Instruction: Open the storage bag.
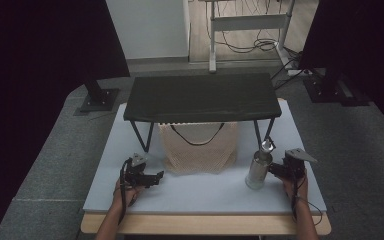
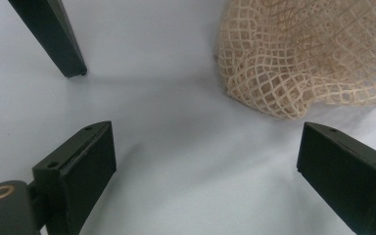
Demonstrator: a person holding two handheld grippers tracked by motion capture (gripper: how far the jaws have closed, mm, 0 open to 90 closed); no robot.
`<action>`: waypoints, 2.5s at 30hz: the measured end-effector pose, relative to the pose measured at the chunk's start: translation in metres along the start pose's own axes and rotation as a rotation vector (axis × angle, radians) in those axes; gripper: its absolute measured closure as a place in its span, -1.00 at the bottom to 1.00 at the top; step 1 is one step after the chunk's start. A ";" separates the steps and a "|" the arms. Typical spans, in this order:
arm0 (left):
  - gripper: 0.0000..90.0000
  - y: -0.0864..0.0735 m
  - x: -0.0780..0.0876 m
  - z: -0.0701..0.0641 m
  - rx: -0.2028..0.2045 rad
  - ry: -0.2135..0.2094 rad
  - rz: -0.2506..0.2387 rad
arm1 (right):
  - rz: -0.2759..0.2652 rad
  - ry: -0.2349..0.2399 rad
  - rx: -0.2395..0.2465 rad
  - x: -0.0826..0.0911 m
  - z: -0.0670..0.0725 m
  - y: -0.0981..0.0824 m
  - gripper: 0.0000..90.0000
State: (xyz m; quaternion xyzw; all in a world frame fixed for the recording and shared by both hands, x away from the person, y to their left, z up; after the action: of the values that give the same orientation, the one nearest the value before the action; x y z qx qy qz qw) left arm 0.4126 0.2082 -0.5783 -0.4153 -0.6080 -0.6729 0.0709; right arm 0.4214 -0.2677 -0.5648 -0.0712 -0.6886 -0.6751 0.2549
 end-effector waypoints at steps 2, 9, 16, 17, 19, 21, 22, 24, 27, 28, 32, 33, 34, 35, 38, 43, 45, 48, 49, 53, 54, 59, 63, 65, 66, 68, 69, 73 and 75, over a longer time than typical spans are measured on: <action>-0.84 0.000 0.001 0.000 0.001 -0.001 -0.004 | -0.001 0.000 0.000 0.000 0.000 0.000 -0.76; -0.84 0.001 0.002 0.000 0.010 -0.015 -0.021 | 0.001 0.000 0.001 0.000 0.000 0.000 -0.76; -0.85 0.003 0.006 0.002 0.027 -0.019 -0.039 | 0.003 0.004 0.002 0.000 0.000 0.000 -0.74; -0.86 0.003 0.006 0.002 0.029 -0.019 -0.040 | 0.002 0.005 0.004 0.000 0.001 0.000 -0.74; -0.86 0.002 0.007 0.001 0.035 -0.018 -0.044 | 0.001 0.006 0.006 0.000 0.001 0.000 -0.73; -0.86 0.002 0.008 0.000 0.032 -0.017 -0.044 | 0.002 0.008 0.005 0.000 0.001 0.000 -0.73; -0.86 0.002 0.008 -0.001 0.031 -0.019 -0.046 | 0.002 0.008 0.004 0.000 0.001 0.000 -0.74; -0.86 0.002 0.008 -0.003 0.028 -0.022 -0.047 | 0.002 0.008 0.004 0.000 0.001 0.000 -0.74; -0.86 0.004 0.010 -0.007 0.021 -0.036 -0.056 | 0.001 0.007 0.005 0.000 0.001 0.000 -0.74; -0.86 0.005 0.011 -0.008 0.015 -0.038 -0.060 | 0.000 0.007 0.005 0.000 0.001 0.000 -0.74; -0.86 0.012 0.017 -0.015 0.002 -0.046 -0.093 | 0.001 0.008 0.004 0.000 0.001 0.000 -0.74; -0.87 0.013 0.019 -0.016 0.002 -0.052 -0.102 | 0.002 0.006 0.002 0.000 0.000 0.000 -0.75; -0.87 0.015 0.020 -0.018 0.001 -0.056 -0.108 | 0.003 0.006 0.001 0.000 0.000 0.000 -0.75; -0.87 0.016 0.022 -0.019 -0.002 -0.058 -0.114 | 0.003 0.006 0.001 0.000 0.000 0.000 -0.75; -0.87 0.020 0.026 -0.023 -0.009 -0.063 -0.131 | 0.002 0.006 0.001 0.000 0.000 0.000 -0.75; -0.87 0.029 0.037 -0.029 -0.018 -0.072 -0.167 | 0.002 0.006 0.001 0.000 0.000 0.000 -0.75; -0.87 0.034 0.041 -0.032 -0.026 -0.073 -0.186 | 0.001 0.003 0.001 0.000 0.000 0.000 -0.76; -0.87 0.039 0.046 -0.038 -0.047 -0.075 -0.210 | 0.001 0.004 0.000 0.000 0.000 0.000 -0.76; -0.87 0.041 0.047 -0.040 -0.052 -0.076 -0.215 | -0.001 0.005 0.000 0.000 0.000 0.000 -0.76; -0.87 0.046 0.051 -0.048 -0.070 -0.083 -0.226 | -0.002 0.008 -0.002 0.000 0.000 0.000 -0.76; -0.87 0.048 0.052 -0.051 -0.076 -0.085 -0.229 | -0.002 0.009 -0.002 0.000 0.000 0.000 -0.76; -0.87 0.055 0.052 -0.062 -0.099 -0.102 -0.235 | -0.002 0.009 -0.002 0.000 0.000 0.000 -0.76; -0.88 0.061 0.050 -0.071 -0.136 -0.111 -0.228 | -0.003 0.009 -0.001 0.000 0.000 0.000 -0.76; -0.88 0.065 0.049 -0.075 -0.156 -0.115 -0.226 | -0.003 0.009 -0.001 0.000 0.000 0.000 -0.76; -0.88 0.067 0.049 -0.077 -0.167 -0.116 -0.225 | -0.003 0.009 -0.001 0.000 0.000 0.000 -0.76; -0.88 0.070 0.048 -0.081 -0.183 -0.122 -0.224 | -0.003 0.009 -0.001 0.000 0.000 0.000 -0.76; -0.88 0.071 0.048 -0.082 -0.191 -0.123 -0.223 | -0.002 0.009 0.000 0.000 0.000 0.000 -0.76; -0.89 0.075 0.046 -0.088 -0.219 -0.127 -0.221 | -0.005 0.008 0.001 0.001 0.000 0.000 -0.76; -0.89 0.075 0.045 -0.090 -0.229 -0.130 -0.217 | -0.005 0.009 0.001 0.001 0.000 0.000 -0.76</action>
State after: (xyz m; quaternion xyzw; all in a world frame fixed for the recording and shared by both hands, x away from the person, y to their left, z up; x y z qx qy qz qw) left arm 0.3865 0.1286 -0.4845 -0.3951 -0.5720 -0.7132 -0.0896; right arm 0.4209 -0.2674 -0.5644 -0.0664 -0.6881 -0.6756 0.2562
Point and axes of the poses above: each handheld gripper's, and its own axes: x roughly backward along the jaws, y roughly out of its top, z roughly to its left, the point moved 7 cm from there along -x, roughly forward along the jaws, and after that the axes turned 4 degrees about x, right-handed, at the moved point
